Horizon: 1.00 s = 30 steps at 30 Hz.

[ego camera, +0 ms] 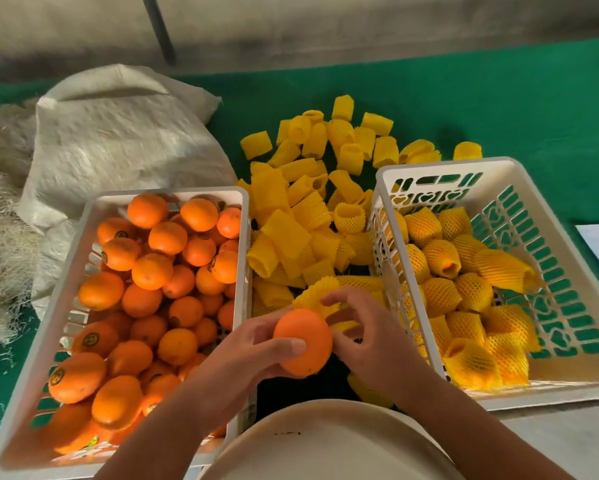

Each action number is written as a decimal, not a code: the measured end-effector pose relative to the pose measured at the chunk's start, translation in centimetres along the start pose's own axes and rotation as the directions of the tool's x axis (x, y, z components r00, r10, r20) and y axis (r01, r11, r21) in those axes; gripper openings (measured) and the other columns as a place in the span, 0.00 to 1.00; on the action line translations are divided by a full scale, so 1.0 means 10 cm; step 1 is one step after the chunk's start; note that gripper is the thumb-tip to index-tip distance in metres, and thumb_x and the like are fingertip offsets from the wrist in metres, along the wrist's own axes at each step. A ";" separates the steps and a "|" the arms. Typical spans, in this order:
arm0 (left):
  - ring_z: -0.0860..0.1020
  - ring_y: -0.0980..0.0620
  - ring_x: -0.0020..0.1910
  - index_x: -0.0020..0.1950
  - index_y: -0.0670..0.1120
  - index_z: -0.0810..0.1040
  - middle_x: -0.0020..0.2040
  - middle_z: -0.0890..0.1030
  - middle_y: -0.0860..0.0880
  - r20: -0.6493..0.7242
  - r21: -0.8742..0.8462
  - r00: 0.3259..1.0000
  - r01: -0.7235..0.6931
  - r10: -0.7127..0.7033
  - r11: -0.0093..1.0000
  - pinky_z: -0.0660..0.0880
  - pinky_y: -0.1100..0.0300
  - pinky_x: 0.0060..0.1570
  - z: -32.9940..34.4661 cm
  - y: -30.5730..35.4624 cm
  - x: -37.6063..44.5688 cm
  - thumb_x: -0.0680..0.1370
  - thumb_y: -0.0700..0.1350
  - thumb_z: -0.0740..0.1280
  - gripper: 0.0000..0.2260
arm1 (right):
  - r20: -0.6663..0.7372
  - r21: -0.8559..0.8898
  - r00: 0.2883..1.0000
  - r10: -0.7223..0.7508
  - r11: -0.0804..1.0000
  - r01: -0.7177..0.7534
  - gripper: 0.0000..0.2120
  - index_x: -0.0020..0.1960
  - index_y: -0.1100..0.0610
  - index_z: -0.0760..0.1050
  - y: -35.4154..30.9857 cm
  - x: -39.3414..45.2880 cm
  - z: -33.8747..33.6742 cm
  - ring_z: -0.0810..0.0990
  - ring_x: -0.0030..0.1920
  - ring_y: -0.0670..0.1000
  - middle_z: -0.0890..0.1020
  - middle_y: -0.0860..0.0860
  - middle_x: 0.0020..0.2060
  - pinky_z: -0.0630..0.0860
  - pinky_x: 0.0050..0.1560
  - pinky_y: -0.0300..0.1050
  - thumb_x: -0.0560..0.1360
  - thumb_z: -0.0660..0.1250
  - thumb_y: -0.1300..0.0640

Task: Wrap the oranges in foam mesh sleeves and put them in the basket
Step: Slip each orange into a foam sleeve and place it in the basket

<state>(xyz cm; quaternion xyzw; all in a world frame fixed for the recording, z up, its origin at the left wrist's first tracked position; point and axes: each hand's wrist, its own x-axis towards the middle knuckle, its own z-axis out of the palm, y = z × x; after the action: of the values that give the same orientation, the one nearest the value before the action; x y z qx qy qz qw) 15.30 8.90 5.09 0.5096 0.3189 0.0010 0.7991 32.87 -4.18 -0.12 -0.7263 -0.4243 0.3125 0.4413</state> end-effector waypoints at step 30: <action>0.84 0.35 0.58 0.70 0.52 0.75 0.64 0.82 0.39 -0.307 -0.681 0.939 -0.105 -0.153 0.725 0.81 0.40 0.54 -0.11 -0.12 0.18 0.72 0.51 0.76 0.27 | 0.361 -0.649 0.930 0.063 0.734 0.202 0.16 0.64 0.52 0.76 -0.12 0.04 0.19 0.81 0.46 0.53 0.60 0.51 0.76 0.79 0.42 0.44 0.77 0.67 0.60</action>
<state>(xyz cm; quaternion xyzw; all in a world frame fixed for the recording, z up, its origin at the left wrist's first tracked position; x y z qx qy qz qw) 15.76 9.78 2.86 0.1641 0.4361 0.1974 0.8625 31.04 -2.81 0.13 -0.7500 -0.6090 0.2472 0.0739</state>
